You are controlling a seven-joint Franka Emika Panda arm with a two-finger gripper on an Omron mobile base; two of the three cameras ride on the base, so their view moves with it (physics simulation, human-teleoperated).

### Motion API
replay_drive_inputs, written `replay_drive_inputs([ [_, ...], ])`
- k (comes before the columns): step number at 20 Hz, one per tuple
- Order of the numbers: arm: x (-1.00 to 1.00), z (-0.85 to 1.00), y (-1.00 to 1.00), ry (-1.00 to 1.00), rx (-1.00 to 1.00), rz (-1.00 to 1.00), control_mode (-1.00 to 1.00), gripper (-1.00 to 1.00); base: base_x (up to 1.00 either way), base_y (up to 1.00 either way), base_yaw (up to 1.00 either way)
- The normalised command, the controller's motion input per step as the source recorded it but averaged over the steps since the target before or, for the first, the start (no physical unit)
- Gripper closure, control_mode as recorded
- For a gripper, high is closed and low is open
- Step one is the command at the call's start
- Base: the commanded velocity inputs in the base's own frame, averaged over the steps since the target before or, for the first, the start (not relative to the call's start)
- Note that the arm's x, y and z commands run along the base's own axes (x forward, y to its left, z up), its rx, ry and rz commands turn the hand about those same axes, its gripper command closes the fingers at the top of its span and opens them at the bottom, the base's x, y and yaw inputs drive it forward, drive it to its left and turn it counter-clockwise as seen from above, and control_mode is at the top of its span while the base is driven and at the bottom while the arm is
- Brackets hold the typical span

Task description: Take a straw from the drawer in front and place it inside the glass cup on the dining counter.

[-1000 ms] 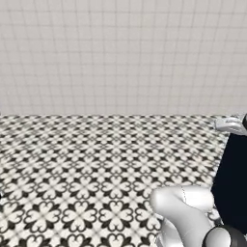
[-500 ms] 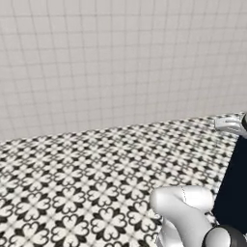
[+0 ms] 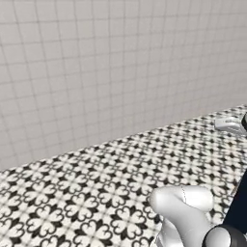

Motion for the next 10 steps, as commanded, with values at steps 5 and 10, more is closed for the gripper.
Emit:
replay_drive_inputs([
  [5, 0.0, 0.0, 0.0, 0.0, 0.0, 0.0, 1.0, 1.0, 1.0, 0.41, -0.41],
  [10, 0.0, 0.0, 0.0, 0.0, 0.0, 0.0, 1.0, 1.0, 1.0, 0.38, -0.42],
])
